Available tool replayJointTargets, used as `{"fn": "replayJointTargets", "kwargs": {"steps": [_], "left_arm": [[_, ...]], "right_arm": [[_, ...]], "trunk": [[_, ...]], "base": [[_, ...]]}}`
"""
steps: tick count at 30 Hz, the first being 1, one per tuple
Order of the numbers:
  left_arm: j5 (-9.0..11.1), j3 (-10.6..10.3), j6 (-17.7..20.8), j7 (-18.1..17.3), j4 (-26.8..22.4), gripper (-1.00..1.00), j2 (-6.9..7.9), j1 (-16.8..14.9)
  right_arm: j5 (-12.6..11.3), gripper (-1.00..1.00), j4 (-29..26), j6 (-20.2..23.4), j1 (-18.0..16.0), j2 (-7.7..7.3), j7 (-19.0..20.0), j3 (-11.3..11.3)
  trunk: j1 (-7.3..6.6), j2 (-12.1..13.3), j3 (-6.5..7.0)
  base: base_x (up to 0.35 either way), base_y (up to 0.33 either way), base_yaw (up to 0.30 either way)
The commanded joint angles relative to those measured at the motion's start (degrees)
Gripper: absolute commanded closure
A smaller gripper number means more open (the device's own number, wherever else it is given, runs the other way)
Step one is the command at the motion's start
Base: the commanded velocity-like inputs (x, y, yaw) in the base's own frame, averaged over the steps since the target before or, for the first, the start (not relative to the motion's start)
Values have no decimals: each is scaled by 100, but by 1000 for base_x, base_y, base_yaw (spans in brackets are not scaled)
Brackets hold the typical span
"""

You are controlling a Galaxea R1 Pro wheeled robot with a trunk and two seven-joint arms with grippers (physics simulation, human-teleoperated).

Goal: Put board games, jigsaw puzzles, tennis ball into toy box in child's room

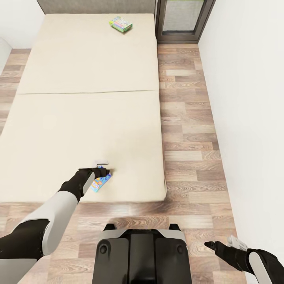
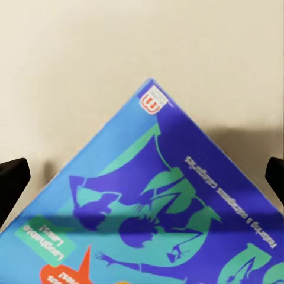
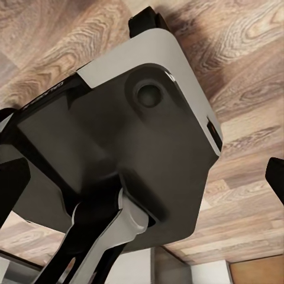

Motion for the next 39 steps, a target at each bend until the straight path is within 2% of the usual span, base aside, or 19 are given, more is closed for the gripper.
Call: {"fn": "replayJointTargets", "kwargs": {"steps": [1,39], "left_arm": [[-20,27,32,-7,-9,-100,-6,0],[-20,22,30,-7,-9,-100,2,0]], "right_arm": [[39,-100,-4,29,0,1,45,-9],[38,-100,-4,29,-3,1,37,-9]], "trunk": [[2,-9,-6],[2,-9,-6]], "base": [[-122,0,0],[-49,0,0]]}}
